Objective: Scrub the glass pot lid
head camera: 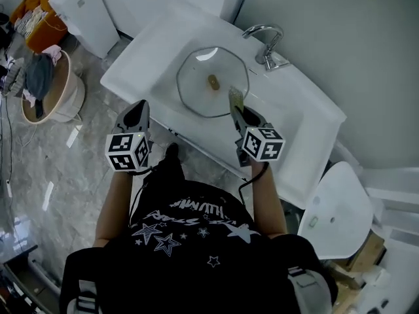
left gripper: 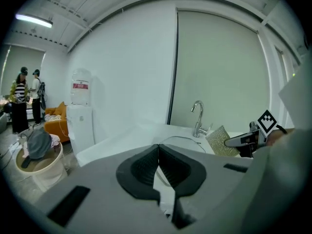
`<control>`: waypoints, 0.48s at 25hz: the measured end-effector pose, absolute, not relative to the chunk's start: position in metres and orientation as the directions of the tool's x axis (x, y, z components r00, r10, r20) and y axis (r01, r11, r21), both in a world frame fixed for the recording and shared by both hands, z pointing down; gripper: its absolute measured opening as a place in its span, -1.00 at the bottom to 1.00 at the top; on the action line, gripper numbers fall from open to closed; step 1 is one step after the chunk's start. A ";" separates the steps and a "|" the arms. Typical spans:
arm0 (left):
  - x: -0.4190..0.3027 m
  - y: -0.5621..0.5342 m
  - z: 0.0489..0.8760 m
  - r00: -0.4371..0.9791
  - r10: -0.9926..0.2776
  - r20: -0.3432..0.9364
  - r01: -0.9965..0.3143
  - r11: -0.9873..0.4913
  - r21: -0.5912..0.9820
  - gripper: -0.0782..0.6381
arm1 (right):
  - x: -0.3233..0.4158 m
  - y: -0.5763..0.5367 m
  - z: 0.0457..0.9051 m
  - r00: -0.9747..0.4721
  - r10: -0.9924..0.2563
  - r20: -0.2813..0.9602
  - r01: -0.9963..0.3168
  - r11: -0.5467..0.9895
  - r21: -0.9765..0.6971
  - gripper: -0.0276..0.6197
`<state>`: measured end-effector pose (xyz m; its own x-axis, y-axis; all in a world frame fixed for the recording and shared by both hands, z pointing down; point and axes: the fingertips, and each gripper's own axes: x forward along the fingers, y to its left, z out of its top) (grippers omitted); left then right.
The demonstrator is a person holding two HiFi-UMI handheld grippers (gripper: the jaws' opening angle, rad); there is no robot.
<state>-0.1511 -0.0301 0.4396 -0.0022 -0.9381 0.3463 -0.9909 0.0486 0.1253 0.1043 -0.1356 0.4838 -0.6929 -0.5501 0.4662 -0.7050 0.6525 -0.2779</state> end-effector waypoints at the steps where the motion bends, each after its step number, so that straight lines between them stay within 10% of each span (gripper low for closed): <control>1: -0.154 -0.043 0.440 0.023 -0.936 0.350 -0.992 0.023 0.124 -0.76 | 0.102 -0.142 0.484 -0.679 -0.563 0.471 -0.719 0.637 -0.276 -0.70; 12: -0.196 -0.148 0.445 0.187 -0.910 0.370 -0.980 -0.147 0.134 -0.76 | 0.072 -0.214 0.496 -0.530 -0.659 0.534 -0.839 0.500 -0.215 -0.70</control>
